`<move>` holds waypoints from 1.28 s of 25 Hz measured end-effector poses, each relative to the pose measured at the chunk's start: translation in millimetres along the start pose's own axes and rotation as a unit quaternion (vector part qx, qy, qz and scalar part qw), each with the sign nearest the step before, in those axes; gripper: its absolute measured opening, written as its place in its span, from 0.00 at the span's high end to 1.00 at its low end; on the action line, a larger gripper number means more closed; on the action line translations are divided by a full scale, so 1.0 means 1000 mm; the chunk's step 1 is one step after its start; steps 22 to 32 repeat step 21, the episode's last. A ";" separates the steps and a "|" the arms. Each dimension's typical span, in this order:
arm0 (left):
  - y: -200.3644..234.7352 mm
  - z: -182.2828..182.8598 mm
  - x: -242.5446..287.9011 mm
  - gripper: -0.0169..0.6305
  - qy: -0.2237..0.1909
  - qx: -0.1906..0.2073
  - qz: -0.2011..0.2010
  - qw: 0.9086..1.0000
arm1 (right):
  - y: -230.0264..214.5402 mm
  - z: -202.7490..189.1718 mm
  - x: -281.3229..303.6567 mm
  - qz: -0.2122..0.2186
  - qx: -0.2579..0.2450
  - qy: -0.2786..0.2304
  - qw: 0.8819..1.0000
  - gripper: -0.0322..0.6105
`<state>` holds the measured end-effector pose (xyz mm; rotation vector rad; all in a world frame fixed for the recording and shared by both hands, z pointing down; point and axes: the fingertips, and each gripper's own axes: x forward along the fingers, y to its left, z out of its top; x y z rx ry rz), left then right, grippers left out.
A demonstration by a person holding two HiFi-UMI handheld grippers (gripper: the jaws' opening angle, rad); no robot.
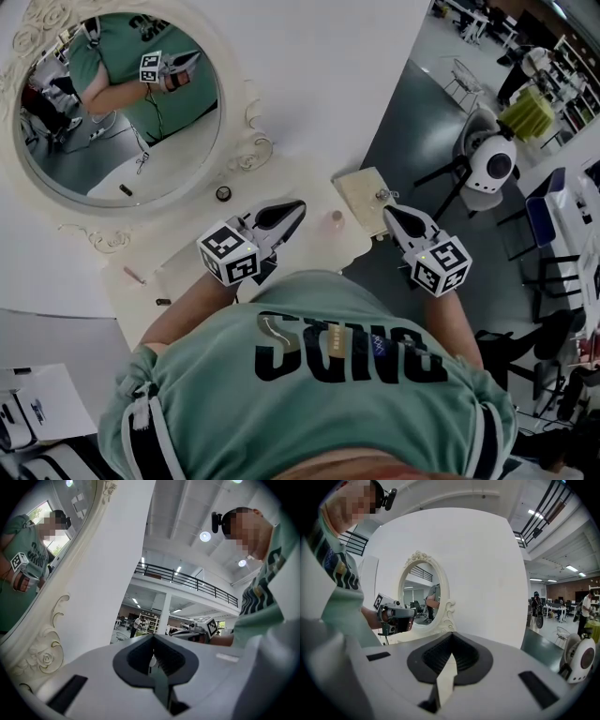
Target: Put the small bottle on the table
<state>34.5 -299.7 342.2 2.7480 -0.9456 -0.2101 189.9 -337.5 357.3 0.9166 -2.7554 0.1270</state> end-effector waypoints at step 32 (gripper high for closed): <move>0.003 -0.003 -0.002 0.96 -0.001 -0.005 -0.002 1.000 | 0.003 -0.001 0.004 0.004 -0.017 0.004 1.000 0.96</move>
